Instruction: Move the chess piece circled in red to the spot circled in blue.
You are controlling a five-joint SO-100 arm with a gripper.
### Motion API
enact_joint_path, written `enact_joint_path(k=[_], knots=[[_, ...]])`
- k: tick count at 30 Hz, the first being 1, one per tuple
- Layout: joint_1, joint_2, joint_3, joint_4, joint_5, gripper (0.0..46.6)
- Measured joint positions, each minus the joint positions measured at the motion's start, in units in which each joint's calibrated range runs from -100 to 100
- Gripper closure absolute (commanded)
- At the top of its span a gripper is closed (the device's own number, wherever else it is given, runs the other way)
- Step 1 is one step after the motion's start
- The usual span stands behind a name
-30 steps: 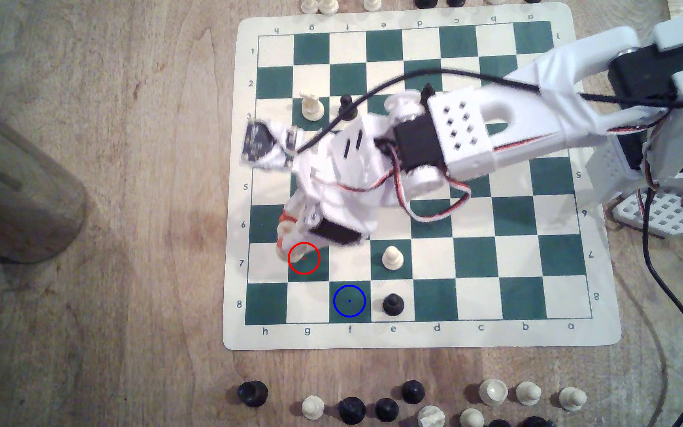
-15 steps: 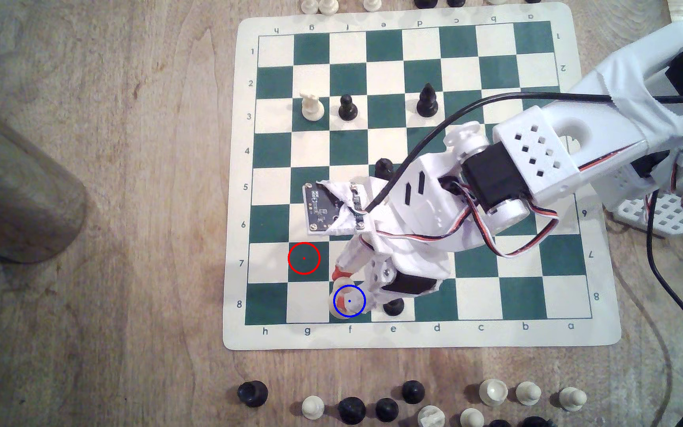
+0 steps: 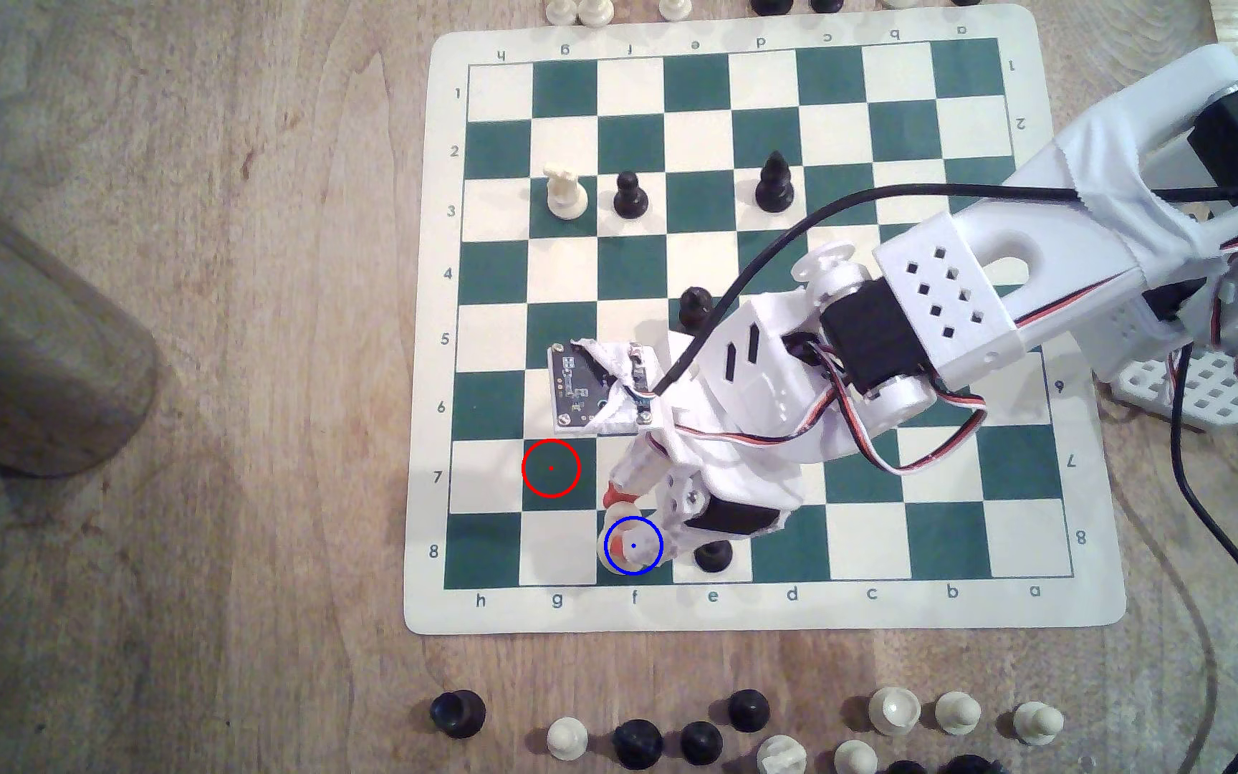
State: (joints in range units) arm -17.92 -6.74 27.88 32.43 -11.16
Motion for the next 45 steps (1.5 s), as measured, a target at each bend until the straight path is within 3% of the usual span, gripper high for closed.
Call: enact_joint_path(k=[29,35,38,41,45], knots=[[0.66,6.20,1.17,-3.98,0.34,46.3],[0.66,6.20,1.17,-3.98,0.34,43.8],[0.66,6.20,1.17,-3.98,0.34,40.8],[0.66,6.20,1.17,-3.35,0.39,30.5],[0.88,6.28,1.17,-1.12,0.15,25.0]])
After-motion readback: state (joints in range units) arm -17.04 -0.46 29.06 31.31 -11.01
